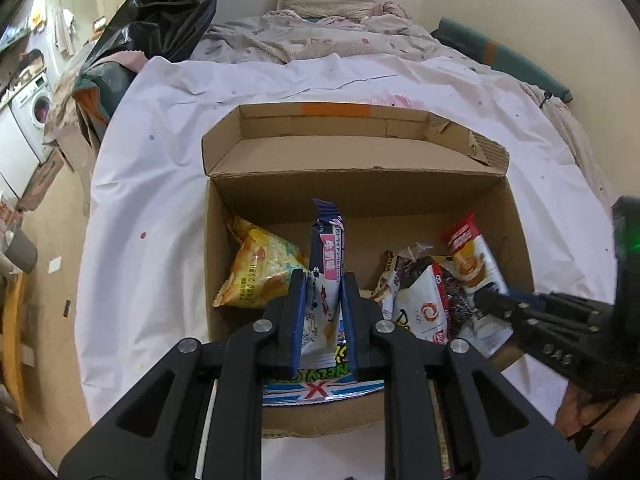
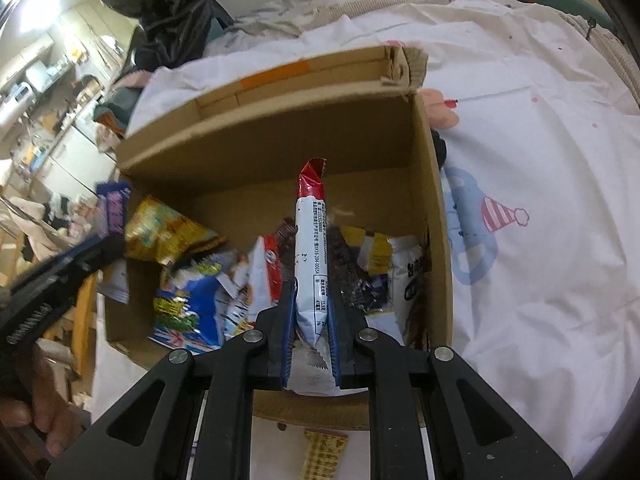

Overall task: Organize snacks
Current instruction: 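Carry both snacks over the box and open both tools to drop them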

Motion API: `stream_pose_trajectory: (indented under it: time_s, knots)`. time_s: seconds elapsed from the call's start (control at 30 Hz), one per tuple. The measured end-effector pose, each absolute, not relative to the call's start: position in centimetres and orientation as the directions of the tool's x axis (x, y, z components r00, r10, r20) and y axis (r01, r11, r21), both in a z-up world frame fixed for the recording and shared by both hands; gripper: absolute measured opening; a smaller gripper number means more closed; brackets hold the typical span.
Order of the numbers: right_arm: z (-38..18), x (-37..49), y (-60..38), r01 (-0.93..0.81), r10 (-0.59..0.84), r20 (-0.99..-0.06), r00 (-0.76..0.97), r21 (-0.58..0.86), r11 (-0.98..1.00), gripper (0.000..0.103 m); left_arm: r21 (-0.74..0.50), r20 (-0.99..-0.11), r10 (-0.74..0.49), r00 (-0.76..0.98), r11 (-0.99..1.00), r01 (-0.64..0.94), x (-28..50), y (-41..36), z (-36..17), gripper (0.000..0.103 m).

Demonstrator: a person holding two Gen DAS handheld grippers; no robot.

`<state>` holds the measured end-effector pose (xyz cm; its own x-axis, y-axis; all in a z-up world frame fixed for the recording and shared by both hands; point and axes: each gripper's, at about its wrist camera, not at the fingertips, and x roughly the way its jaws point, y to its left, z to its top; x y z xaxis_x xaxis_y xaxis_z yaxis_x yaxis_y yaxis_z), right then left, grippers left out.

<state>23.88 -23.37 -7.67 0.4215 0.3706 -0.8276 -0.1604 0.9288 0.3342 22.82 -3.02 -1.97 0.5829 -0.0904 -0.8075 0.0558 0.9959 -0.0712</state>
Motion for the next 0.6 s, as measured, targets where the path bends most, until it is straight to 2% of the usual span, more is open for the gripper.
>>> stream_pose_trajectory:
  time_s: [0.2, 0.23, 0.37, 0.4, 0.47, 0.6]
  knots:
    - [-8.14, 23.74, -23.12, -0.161, 0.385, -0.833, 0.397, 0.350, 0.923, 0.016, -0.075, -0.827, -0.082, 0.556, 0.997, 0.036, 22.96, -2.87, -2.40, 0.017]
    - [-8.11, 23.68, -23.07, -0.164, 0.388, -0.832, 0.396, 0.351, 0.922, 0.016, -0.072, -0.826, -0.079, 0.558, 0.997, 0.035, 22.90, -2.93, -2.40, 0.020]
    - [-8.10, 23.67, -22.82, -0.170, 0.393, -0.832, 0.392, 0.354, 0.920, 0.018, -0.061, -0.811, -0.082, 0.579, 0.997, 0.056, 22.48, -3.45, -2.11, 0.049]
    - [-8.11, 23.69, -22.87, -0.167, 0.397, -0.831, 0.391, 0.360, 0.918, 0.019, -0.057, -0.807, -0.082, 0.585, 0.997, 0.061, 22.37, -3.60, -1.99, 0.052]
    - [-8.06, 23.67, -23.12, -0.161, 0.413, -0.823, 0.390, 0.380, 0.911, 0.019, -0.064, -0.807, -0.091, 0.583, 0.996, 0.068, 22.28, -3.74, -1.84, 0.065]
    - [-7.76, 23.59, -23.44, -0.159, 0.429, -0.813, 0.395, 0.399, 0.903, 0.019, -0.103, -0.808, -0.118, 0.577, 0.993, 0.059, 22.18, -3.67, -1.65, 0.080]
